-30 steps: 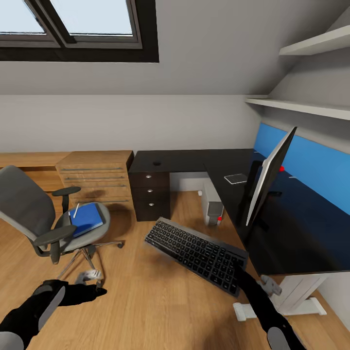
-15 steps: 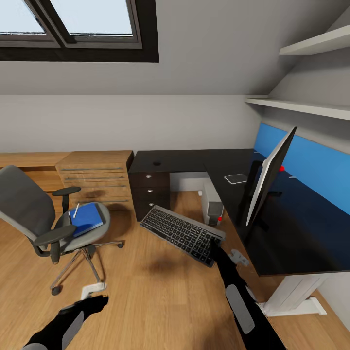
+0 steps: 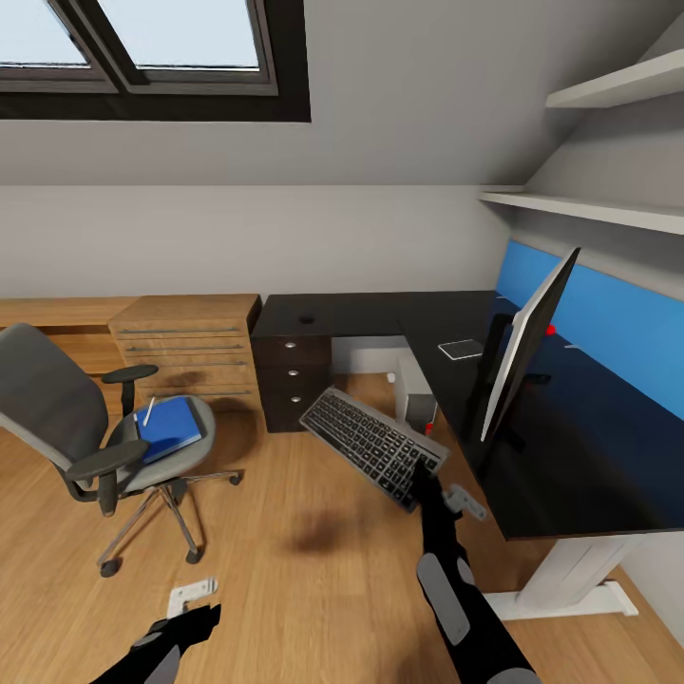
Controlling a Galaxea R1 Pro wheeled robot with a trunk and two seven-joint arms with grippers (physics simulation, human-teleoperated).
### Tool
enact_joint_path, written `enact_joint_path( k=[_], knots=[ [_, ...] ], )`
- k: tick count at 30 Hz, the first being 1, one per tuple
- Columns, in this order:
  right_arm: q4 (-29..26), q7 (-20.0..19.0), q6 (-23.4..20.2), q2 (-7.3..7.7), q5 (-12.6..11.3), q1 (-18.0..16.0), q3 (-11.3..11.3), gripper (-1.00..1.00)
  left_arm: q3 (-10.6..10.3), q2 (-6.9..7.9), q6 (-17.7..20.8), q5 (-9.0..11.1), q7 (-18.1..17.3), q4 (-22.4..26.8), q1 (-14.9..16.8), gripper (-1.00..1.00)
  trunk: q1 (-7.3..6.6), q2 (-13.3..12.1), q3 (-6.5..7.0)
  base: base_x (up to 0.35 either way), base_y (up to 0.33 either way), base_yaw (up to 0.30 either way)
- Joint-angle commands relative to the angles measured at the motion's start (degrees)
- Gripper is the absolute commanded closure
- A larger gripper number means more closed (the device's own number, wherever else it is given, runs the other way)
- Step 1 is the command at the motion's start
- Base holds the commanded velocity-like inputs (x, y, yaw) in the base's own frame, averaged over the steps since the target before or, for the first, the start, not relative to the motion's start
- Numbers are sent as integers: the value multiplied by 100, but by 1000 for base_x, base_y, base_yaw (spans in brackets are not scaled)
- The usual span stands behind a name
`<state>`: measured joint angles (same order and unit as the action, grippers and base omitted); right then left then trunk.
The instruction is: In the bedroom, organize the workspace by keeping the computer under the desk, ensuring the monitor is on the desk, placing the keyboard on the desk next to the monitor, placing the mouse on the desk next to the keyboard, moving the folder from the swivel chair onto the desk next to the mouse, stacking the notebook on top of the folder with the pen on top of the notebook, and positioning the swivel chair next to the desk.
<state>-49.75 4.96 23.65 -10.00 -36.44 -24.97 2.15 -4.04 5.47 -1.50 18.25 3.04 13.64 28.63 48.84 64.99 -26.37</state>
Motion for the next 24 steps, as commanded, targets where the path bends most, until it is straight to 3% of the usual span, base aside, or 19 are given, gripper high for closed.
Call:
enact_joint_path(
  k=[1,4,8,12,14,24],
  knots=[
    [4,60,137,0,-20,-8,21,100,-44,-2,-204,46,20,-86,3,-100,0,4,-6,0,0,0],
    [8,104,295,0,-55,-14,-17,100,-55,-59,-1401,22,12,-649,2,-100,0,4,-6,0,0,0],
    [9,111,319,0,-242,-16,-118,100,-60,-191,-2316,5,25,-1036,2,-100,0,4,-6,0,0,0],
    [9,94,333,0,-686,-16,-181,100,-59,-241,-2515,3,44,-1166,4,-100,0,4,-6,7,0,0],
    [9,83,338,0,-792,-16,-187,100,-61,-266,-2549,3,42,-1207,3,-100,0,4,-6,145,0,0],
    [68,-42,311,0,-838,-9,-181,100,-56,-402,-2542,6,58,-1244,5,-100,0,4,-6,149,0,0]
  ],
)
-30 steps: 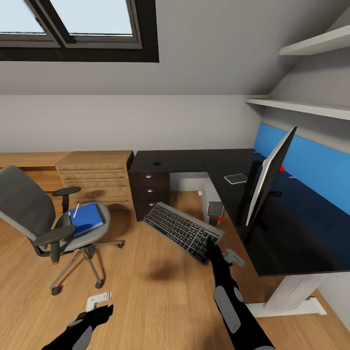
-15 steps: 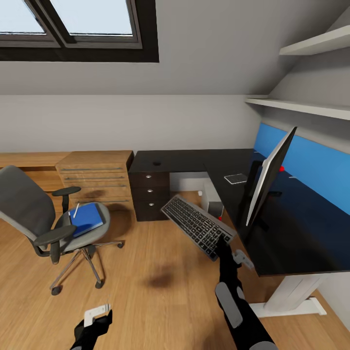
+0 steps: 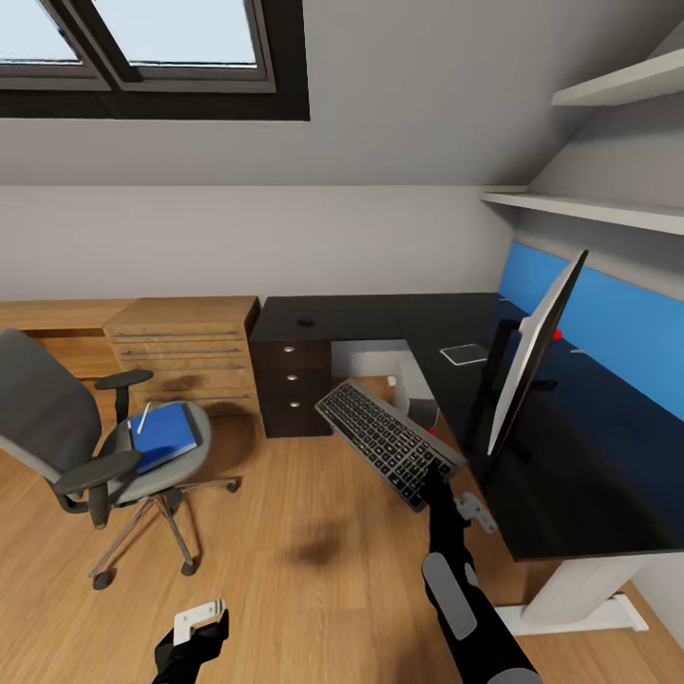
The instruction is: In the bedroom, organize the workspace by keeping the computer under the desk, ensuring the monitor is on the desk, placing the keyboard on the desk next to the monitor, placing the mouse on the desk next to the keyboard, moving the folder from the swivel chair onto the desk next to the mouse, stacking the notebook on top of the folder with the pen on top of the notebook, and positioning the swivel chair next to the desk.
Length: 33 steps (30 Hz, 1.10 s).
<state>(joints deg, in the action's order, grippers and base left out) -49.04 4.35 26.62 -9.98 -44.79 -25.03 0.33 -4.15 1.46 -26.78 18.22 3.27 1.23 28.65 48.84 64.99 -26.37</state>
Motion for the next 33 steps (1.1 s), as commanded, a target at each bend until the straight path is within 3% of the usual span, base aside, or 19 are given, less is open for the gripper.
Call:
enact_joint_path(
  k=[1,10,25,33],
  knots=[
    [17,-8,13,-1,-4,-3,1,100,-44,-1,-10,10,39,-3,4,-100,0,4,-6,18,0,0],
    [529,-184,19,-1,3,-9,27,100,-42,-2,4,23,76,-7,3,-100,-197,-357,156,3,0,0],
    [553,-387,28,-1,5,-9,27,100,-42,-55,7,23,95,-8,0,-100,-527,-959,425,0,0,0],
    [562,-403,68,-1,8,-8,17,100,-36,-45,-1,23,71,-8,0,-100,-527,-959,425,0,0,0]
  ],
)
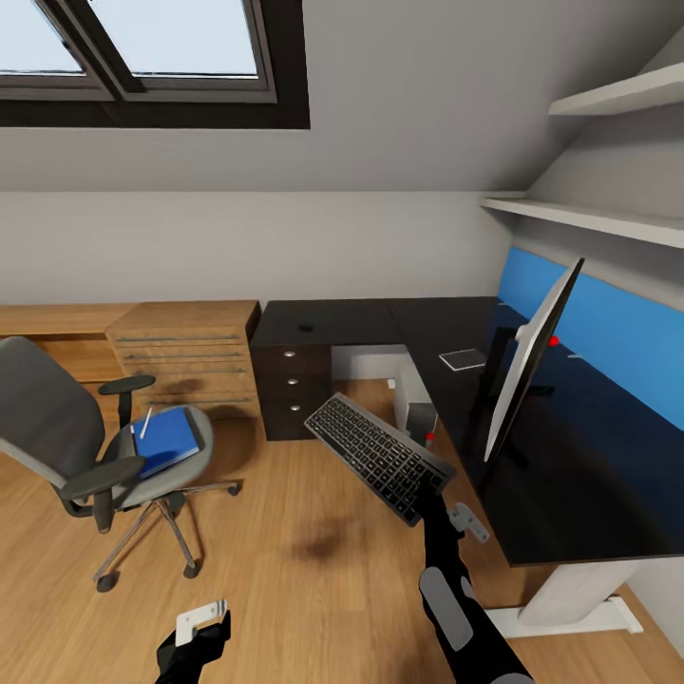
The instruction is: In the bedroom, organize the workspace by keeping the computer under the desk, ensuring the monitor is on the desk, placing the keyboard on the desk next to the monitor, placing the mouse on the desk next to the keyboard, moving the folder from the swivel chair onto the desk next to the mouse, stacking the notebook on top of the folder with the pen on top of the notebook, and positioning the swivel chair next to the desk.
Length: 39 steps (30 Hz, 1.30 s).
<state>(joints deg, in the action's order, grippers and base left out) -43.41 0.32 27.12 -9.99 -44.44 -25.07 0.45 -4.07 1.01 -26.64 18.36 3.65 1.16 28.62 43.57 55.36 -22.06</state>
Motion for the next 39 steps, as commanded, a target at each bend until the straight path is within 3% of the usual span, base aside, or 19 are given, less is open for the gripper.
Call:
enact_joint_path(
  k=[1,20,39],
  knots=[
    [2,1,19,-1,-28,-5,6,100,-44,2,-15,11,35,-2,3,-100,0,4,-6,0,0,0],
    [8,4,-2,-1,-30,2,-1,100,-42,-3,-17,11,57,-2,10,-100,0,4,-6,1,0,-85],
    [73,2,-5,-1,-37,2,15,100,-43,-9,-17,9,48,-2,11,-100,0,4,-6,142,38,0]
  ],
)
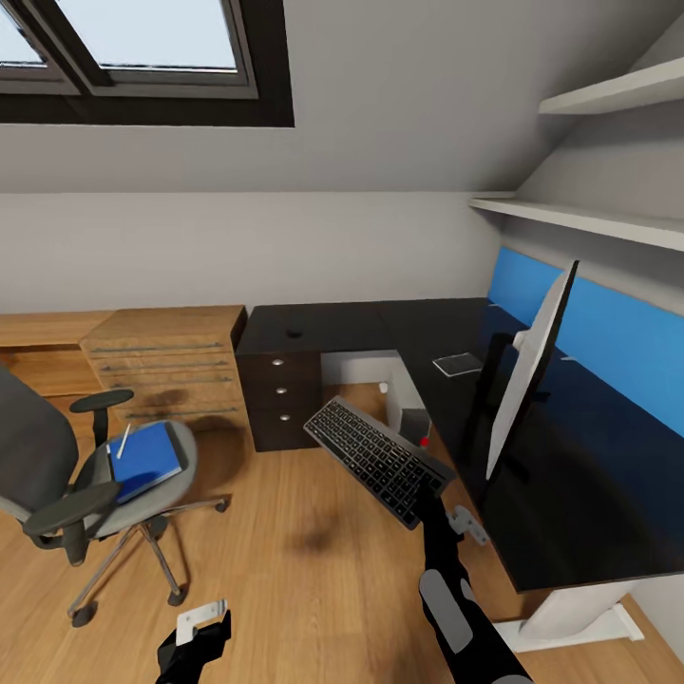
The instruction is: In the bedroom, organize the workspace by keeping the computer under the desk, ensuring the monitor is on the desk, placing the keyboard on the desk next to the monitor, placing the mouse on the desk next to the keyboard, moving the folder from the swivel chair onto the desk next to the mouse, stacking the notebook on top of the folder with the pen on top of the notebook, and positioning the swivel chair next to the desk.
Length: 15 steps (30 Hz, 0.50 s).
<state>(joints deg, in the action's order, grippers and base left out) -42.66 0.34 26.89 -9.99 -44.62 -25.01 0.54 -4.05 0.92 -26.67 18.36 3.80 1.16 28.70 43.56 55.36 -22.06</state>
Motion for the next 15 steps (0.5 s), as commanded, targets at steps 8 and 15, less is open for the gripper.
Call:
enact_joint_path(
  k=[8,15],
  knots=[
    [66,1,22,-1,-20,-7,23,100,-45,-2,-13,10,33,-2,3,-100,1,4,-6,31,18,0],
    [132,1,38,-1,-14,-11,65,100,-47,-4,-13,10,33,-2,1,-100,1,4,32,1,1,0]
  ],
)
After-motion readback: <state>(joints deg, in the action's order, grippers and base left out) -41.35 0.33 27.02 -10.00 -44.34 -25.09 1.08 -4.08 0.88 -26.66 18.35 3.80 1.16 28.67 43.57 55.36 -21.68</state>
